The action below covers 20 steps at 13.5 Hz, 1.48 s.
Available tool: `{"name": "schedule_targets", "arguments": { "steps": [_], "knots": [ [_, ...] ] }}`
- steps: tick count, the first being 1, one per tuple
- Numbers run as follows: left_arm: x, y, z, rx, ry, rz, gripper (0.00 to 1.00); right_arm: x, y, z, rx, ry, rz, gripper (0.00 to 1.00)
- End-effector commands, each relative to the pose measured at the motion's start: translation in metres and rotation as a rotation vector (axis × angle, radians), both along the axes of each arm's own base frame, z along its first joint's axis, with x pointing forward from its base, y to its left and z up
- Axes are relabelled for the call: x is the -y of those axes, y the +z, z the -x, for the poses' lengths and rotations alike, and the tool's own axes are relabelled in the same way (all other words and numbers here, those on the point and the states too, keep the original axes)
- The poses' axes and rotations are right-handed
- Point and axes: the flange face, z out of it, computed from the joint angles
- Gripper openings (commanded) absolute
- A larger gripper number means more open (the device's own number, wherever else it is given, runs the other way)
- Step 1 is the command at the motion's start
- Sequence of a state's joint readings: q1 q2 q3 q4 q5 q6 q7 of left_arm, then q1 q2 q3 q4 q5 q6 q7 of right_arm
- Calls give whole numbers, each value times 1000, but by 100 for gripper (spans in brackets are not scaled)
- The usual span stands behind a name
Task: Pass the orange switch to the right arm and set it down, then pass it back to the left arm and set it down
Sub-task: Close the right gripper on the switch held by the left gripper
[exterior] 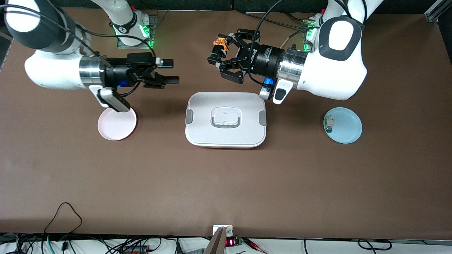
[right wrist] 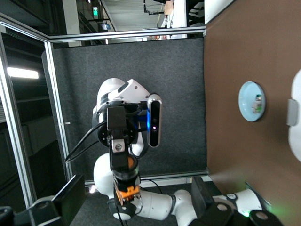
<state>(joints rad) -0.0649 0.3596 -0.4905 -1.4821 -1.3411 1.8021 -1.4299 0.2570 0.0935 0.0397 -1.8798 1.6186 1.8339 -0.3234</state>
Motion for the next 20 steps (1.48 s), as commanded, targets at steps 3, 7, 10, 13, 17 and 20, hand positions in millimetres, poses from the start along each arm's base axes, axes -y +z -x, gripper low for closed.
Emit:
{"name": "schedule_targets", "arguments": {
  "steps": [3, 7, 10, 13, 17, 20],
  "knots": [
    [-2, 9, -3, -12, 13, 12, 13, -46, 7, 19, -21, -65, -69, 100],
    [-3, 8, -5, -13, 15, 12, 13, -62, 9, 25, -29, -92, -92, 100],
    [-3, 8, -5, -13, 15, 12, 13, -76, 6, 33, -28, -67, -91, 100],
    [-2, 8, -4, -13, 13, 12, 13, -89, 7, 39, -56, -69, -134, 100],
    [-2, 8, -4, -14, 12, 13, 13, -97, 3, 42, -58, -84, -115, 99],
    [-2, 8, -4, -13, 13, 12, 13, -99, 1, 44, -6, -81, -110, 89]
  ]
}}
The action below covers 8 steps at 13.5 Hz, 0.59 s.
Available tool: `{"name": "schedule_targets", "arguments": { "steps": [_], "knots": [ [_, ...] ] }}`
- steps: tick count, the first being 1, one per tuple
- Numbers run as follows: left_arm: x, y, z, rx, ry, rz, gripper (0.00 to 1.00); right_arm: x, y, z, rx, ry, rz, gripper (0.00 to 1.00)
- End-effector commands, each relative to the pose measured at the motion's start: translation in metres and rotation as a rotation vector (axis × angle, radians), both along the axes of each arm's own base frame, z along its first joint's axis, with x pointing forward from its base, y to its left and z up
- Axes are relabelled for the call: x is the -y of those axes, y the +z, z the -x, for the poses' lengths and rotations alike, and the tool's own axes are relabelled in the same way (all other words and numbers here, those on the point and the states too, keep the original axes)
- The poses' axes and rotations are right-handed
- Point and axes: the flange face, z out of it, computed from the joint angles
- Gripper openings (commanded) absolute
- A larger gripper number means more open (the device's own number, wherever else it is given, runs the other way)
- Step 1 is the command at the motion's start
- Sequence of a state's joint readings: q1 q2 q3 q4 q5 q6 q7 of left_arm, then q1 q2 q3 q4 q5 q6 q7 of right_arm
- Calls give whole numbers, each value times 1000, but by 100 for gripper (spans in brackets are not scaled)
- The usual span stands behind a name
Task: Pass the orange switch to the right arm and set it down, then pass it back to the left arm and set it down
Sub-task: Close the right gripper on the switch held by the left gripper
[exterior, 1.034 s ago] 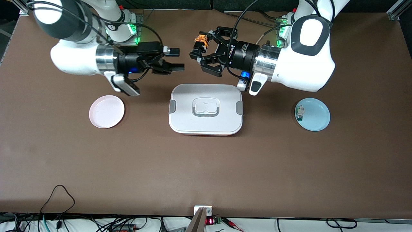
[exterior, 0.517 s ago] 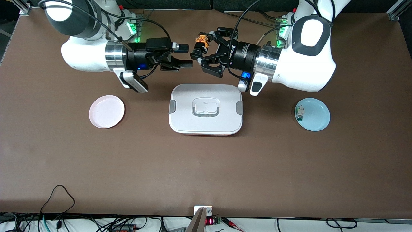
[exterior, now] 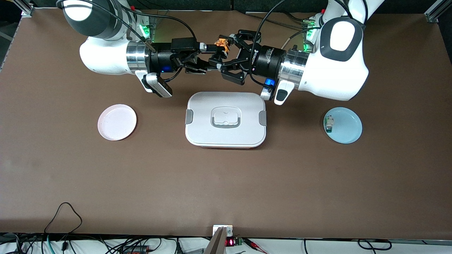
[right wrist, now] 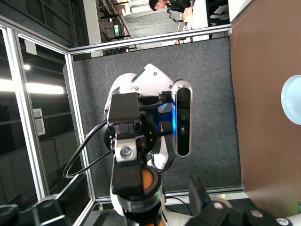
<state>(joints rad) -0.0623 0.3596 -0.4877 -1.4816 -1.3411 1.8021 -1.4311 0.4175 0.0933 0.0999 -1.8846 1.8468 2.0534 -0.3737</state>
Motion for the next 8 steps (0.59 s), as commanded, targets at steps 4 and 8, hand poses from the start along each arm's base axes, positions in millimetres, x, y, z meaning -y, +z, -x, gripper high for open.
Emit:
{"name": "schedule_targets", "arguments": {
  "steps": [4, 8],
  "knots": [
    [0, 8, -2, -13, 8, 14, 14, -1, 2, 4, 61, -21, -6, 44],
    [0, 8, -3, -13, 8, 14, 14, 0, 2, 3, 65, -32, -1, 32]
  ]
}}
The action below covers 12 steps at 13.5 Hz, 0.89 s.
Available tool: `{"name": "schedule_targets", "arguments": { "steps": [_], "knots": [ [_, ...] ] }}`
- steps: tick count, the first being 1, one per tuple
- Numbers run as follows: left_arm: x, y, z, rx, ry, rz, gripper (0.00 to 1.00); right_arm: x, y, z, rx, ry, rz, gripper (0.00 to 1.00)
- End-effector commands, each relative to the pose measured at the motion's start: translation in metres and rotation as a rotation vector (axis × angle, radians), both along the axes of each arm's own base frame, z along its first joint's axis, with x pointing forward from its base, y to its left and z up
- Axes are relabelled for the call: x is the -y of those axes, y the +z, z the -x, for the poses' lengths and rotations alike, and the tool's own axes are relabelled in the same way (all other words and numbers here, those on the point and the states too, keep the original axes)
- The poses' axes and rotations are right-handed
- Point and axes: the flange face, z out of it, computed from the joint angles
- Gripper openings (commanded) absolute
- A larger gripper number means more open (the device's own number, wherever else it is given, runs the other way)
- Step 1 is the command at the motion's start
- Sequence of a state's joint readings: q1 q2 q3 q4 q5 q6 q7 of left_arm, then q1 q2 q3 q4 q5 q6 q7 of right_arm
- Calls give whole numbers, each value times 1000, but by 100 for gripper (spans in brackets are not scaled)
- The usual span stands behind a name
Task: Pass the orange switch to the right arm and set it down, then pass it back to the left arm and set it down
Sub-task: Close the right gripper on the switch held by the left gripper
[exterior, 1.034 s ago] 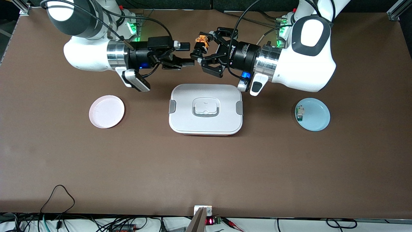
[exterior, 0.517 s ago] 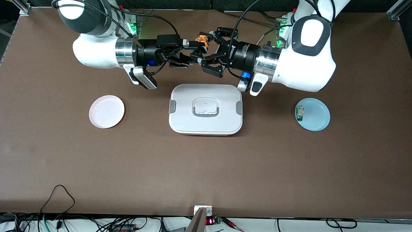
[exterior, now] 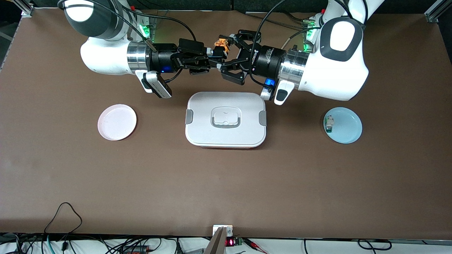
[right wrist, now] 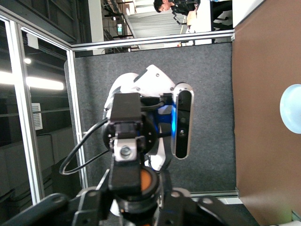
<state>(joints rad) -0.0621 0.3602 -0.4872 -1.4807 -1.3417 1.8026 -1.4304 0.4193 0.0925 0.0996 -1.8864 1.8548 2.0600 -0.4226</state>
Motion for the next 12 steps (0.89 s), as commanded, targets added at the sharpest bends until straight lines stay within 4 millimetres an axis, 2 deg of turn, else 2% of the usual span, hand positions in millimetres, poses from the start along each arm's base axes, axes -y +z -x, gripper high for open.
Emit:
{"name": "schedule_targets", "arguments": {
  "steps": [1, 4, 5, 6, 7, 8, 12],
  "knots": [
    [0, 8, -2, -13, 6, 13, 14, 0, 3, 2, 22, -26, 1, 29],
    [0, 8, -2, -14, 5, 13, 15, 0, 3, 2, 26, -26, 2, 28],
    [0, 8, -2, -14, 5, 14, 20, 0, 3, 2, 26, -26, 2, 27],
    [0, 9, -2, -18, 6, 18, 31, 0, 3, 2, 26, -26, 2, 27],
    [0, 8, -2, -19, 6, 13, 54, 0, 3, 2, 26, -26, 2, 27],
    [-1, 9, -2, -14, 6, 10, 100, 0, 3, 2, 32, -24, 3, 27],
    [-1, 9, -2, -14, 6, 10, 100, 1, 1, 2, 48, -26, 5, 27]
  ]
}}
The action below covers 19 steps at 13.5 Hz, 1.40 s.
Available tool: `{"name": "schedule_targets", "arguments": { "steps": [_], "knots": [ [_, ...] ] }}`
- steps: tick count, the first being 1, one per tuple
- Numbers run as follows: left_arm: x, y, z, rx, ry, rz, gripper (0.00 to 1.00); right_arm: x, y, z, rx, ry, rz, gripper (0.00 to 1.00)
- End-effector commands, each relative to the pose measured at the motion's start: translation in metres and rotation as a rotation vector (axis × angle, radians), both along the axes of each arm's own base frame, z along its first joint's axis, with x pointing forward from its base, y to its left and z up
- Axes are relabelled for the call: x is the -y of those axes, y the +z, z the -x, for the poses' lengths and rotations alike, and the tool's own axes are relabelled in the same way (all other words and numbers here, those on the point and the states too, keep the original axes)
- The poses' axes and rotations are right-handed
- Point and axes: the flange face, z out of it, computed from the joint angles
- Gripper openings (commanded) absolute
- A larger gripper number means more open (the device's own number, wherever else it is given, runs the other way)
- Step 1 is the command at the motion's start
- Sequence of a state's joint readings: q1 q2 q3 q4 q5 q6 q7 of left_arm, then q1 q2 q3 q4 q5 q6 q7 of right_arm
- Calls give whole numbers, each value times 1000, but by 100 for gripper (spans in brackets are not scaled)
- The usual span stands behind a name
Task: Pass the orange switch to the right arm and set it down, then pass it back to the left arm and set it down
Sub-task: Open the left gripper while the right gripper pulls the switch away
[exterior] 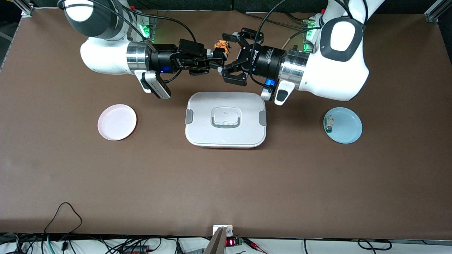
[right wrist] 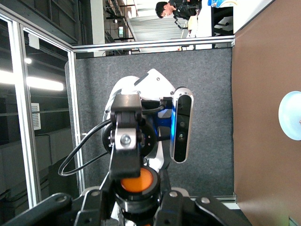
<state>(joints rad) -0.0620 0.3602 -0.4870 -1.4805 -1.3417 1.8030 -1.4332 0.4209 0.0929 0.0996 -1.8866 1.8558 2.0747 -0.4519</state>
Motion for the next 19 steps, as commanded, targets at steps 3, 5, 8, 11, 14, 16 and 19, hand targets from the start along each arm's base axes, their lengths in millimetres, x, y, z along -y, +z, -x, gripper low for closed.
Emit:
{"name": "schedule_targets", "arguments": {
  "steps": [3, 5, 8, 11, 14, 16, 19],
  "knots": [
    [0, 8, -2, -15, 5, 11, 100, 2, 3, 2, 26, -16, -2, 27],
    [0, 8, -2, -15, 4, 11, 100, 9, 4, -3, 34, -25, 7, 27],
    [0, 9, -2, -13, 4, 11, 100, 35, 3, -15, 76, -26, 76, 26],
    [-3, 8, -3, -1, 5, 10, 100, 45, -2, -19, 97, -17, 130, 26],
    [-13, 25, -7, 154, -14, -33, 100, 55, -5, -21, 135, 7, 207, 25],
    [-15, 29, 2, 333, -115, -91, 100, 68, -6, -24, 175, 39, 280, 24],
    [-16, 33, 18, 564, -285, -162, 100, 104, -13, -33, 247, 118, 437, 24]
  ]
}}
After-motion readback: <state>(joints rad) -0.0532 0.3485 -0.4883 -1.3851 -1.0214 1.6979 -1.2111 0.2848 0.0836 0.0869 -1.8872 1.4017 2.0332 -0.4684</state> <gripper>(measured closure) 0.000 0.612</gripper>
